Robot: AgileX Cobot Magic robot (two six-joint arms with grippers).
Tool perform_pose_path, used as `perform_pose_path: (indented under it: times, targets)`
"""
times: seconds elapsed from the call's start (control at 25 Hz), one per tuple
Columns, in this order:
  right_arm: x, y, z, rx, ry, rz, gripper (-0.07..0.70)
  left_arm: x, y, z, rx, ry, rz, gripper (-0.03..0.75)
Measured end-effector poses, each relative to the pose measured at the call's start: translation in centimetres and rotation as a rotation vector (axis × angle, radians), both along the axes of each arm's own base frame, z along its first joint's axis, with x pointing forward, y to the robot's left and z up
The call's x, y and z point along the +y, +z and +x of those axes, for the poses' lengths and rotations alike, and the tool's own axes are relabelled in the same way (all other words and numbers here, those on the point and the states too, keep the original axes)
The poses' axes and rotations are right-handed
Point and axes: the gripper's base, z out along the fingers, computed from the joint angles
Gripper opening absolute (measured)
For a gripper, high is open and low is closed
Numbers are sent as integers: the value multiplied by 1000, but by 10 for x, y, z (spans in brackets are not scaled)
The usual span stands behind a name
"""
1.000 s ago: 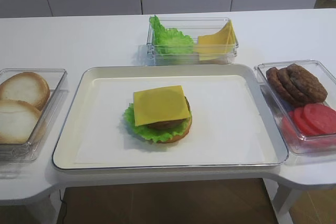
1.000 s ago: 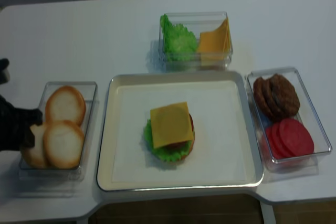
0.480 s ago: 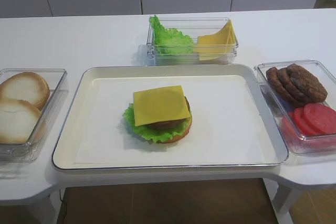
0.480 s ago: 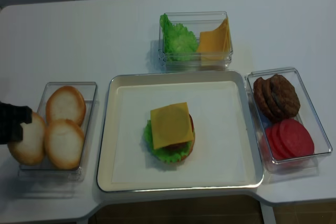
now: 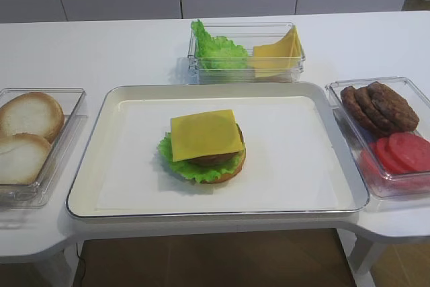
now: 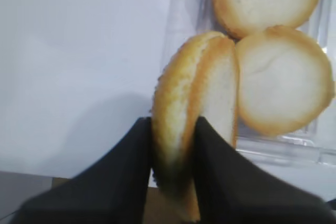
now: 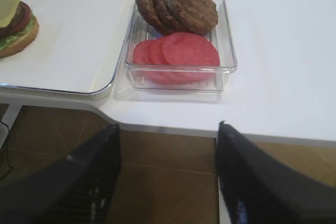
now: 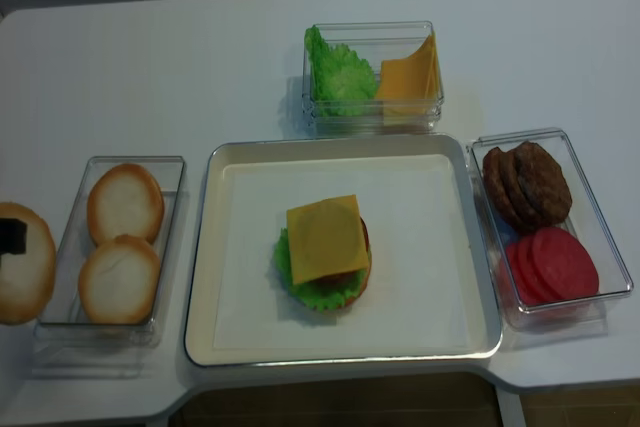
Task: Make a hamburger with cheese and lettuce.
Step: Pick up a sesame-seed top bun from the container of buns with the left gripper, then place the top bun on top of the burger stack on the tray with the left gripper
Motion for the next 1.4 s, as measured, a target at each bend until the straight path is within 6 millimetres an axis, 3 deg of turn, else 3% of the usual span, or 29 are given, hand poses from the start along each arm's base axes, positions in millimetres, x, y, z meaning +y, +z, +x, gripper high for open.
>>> perform_pose_path:
  times: [0.52,0.8,1.4]
  targets:
    - [0,0,0,0,0,0,445,-64,36,-16,-59,-206,121,175]
    - [0,0,0,0,0,0,445,-125,22,-4,-72,-411,264,174]
    - [0,0,0,0,0,0,445,-253,6,16,-279,-748,617,174]
